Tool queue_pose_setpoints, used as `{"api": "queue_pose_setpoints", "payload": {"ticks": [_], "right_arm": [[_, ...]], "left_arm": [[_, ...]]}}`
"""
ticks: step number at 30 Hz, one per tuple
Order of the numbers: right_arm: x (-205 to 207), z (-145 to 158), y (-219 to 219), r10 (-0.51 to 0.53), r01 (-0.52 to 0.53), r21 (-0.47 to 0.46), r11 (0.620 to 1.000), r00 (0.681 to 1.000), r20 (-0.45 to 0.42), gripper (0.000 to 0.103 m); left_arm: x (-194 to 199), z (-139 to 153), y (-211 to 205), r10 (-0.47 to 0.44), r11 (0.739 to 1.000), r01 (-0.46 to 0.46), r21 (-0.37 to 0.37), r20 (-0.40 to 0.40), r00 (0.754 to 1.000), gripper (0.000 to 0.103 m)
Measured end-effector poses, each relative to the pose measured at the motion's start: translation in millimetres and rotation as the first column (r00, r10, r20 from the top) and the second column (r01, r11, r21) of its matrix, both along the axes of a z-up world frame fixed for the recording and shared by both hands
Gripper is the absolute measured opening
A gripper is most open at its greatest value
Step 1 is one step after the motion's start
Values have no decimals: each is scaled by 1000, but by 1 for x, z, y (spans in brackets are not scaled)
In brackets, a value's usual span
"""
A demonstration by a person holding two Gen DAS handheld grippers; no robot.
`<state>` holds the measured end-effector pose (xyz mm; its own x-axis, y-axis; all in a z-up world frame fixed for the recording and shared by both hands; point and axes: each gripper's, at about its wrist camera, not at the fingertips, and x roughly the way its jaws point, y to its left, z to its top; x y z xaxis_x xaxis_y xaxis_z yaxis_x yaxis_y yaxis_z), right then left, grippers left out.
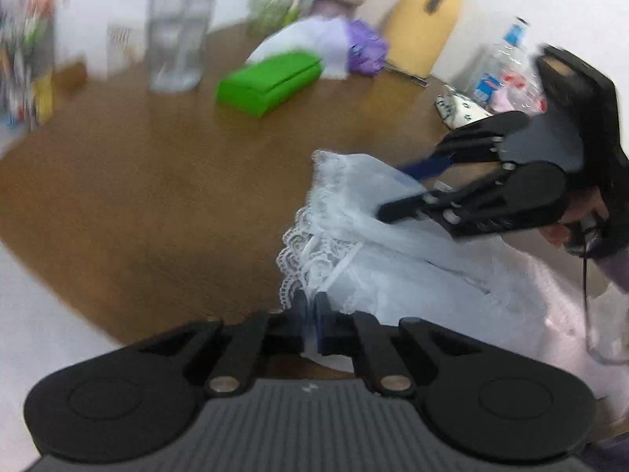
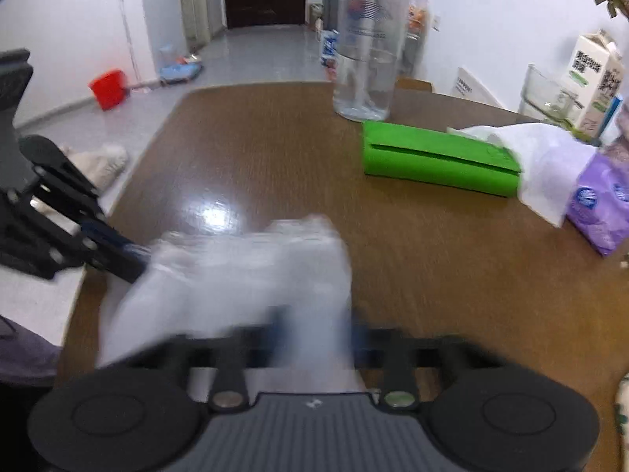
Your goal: Fold clothes
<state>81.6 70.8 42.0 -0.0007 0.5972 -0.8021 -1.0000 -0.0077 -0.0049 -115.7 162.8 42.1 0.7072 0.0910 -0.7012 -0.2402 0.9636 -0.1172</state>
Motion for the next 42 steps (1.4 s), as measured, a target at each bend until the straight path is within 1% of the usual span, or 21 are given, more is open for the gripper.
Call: {"api": "queue_pose_setpoints", "payload": {"ticks": [2,3,5,7,10,14,17,19,20,21,22,24,26,28,29,31,33,34,35,39,42], "right_arm": [[-6,8,-12,-22,17,57,998,996,83,1],[-5,16,-21,-57,47,96,994,993,105,0],[2,35,-41,-169,143,181,973,977,134,0],[14,55,-64,-307,255,267,929,936,172,0],[43,86,-102,-524,434,362,825,827,204,0],[98,112,-143,-728,617,411,672,651,214,0],[149,122,-169,-834,727,414,547,518,191,0],[184,116,-173,-852,767,371,524,481,207,3],[198,109,-175,-856,787,336,517,473,209,9],[206,104,-181,-859,805,302,511,468,207,21],[212,101,-187,-862,819,272,505,463,206,27],[203,103,-209,-859,817,267,512,473,198,35],[171,108,-243,-827,793,235,562,536,170,51],[134,113,-279,-786,761,198,618,603,135,54],[112,108,-295,-769,749,177,639,624,137,54],[62,90,-326,-740,730,128,672,654,157,56],[17,68,-354,-759,753,107,650,633,152,56],[-5,55,-370,-771,764,105,637,629,102,56],[-22,44,-380,-783,775,116,622,620,52,53],[-81,7,-403,-814,814,176,554,574,-90,44],[-108,-9,-398,-831,822,208,530,553,-68,37]], "left_arm": [[6,-2,-5,10,999,-10,32,13,1000,4],[13,2,-14,-10,994,5,111,41,999,3],[32,18,-37,-103,947,66,313,101,990,3],[69,37,-53,-209,894,127,430,148,967,3],[130,65,-73,-349,806,188,561,195,916,3],[220,99,-99,-455,742,228,631,223,862,3],[287,106,-130,-485,681,222,697,202,851,3],[331,103,-151,-486,677,241,695,176,856,6],[349,99,-158,-483,686,260,680,158,861,9],[365,94,-163,-479,694,278,664,138,867,10],[377,89,-166,-448,713,278,643,113,887,12],[374,91,-157,-349,808,242,538,106,931,19],[339,105,-136,-314,889,230,396,162,936,53],[288,119,-123,-334,917,255,308,237,912,61],[257,118,-125,-385,903,310,296,241,891,62],[195,110,-133,-504,852,439,286,223,834,64],[130,83,-152,-622,772,565,292,160,767,73],[101,65,-161,-672,728,620,292,123,730,79],[75,44,-173,-697,703,655,277,85,712,79],[43,-9,-208,-655,749,647,140,14,755,75],[36,-16,-225,-637,750,628,209,-29,770,64]]}}
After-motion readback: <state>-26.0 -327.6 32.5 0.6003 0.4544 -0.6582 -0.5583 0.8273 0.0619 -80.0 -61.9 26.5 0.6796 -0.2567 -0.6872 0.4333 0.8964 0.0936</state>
